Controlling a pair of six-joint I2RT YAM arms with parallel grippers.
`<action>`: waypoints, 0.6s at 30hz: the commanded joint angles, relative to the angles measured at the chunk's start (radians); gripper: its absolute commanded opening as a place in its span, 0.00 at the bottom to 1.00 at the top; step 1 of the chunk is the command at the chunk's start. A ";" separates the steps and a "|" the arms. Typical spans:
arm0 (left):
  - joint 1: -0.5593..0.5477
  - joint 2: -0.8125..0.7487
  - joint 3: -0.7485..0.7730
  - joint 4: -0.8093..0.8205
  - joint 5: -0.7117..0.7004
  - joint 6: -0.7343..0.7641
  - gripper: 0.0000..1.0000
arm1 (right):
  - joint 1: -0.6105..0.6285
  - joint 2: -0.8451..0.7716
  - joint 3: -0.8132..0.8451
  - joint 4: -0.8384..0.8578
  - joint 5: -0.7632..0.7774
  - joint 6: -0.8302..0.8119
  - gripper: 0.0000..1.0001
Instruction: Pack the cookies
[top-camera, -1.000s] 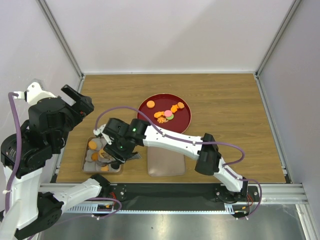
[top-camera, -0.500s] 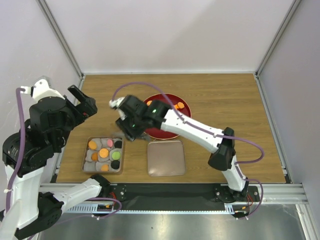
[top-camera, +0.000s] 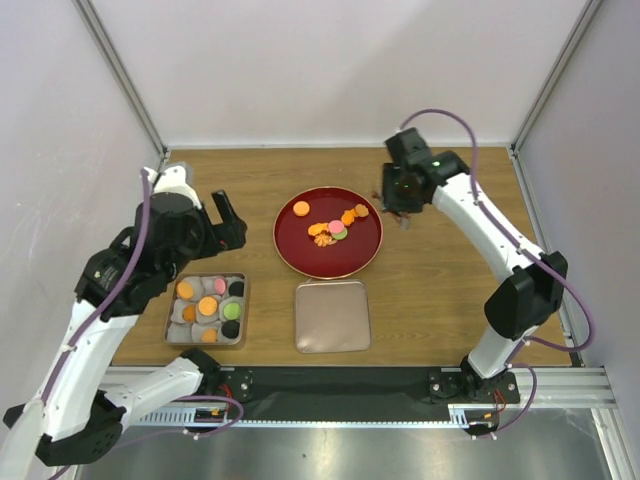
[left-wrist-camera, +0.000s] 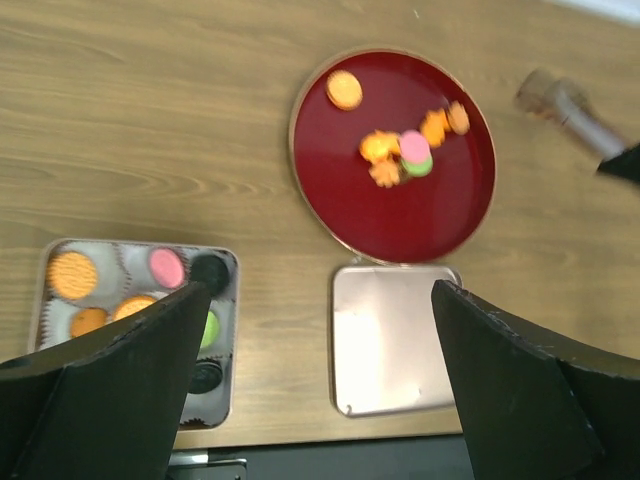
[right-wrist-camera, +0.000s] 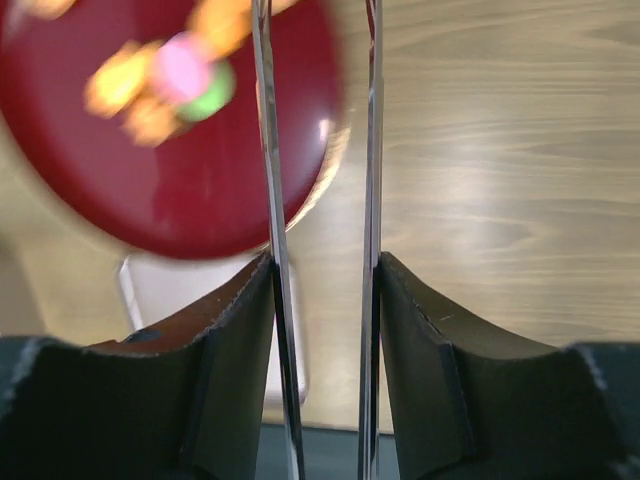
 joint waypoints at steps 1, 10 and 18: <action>0.008 -0.025 -0.068 0.118 0.140 0.037 1.00 | -0.122 -0.043 -0.087 0.097 0.042 0.048 0.48; 0.022 -0.051 -0.214 0.183 0.208 0.033 1.00 | -0.265 0.049 -0.282 0.367 0.075 0.028 0.49; 0.027 -0.047 -0.258 0.201 0.240 0.045 1.00 | -0.320 0.216 -0.325 0.467 0.014 0.027 0.56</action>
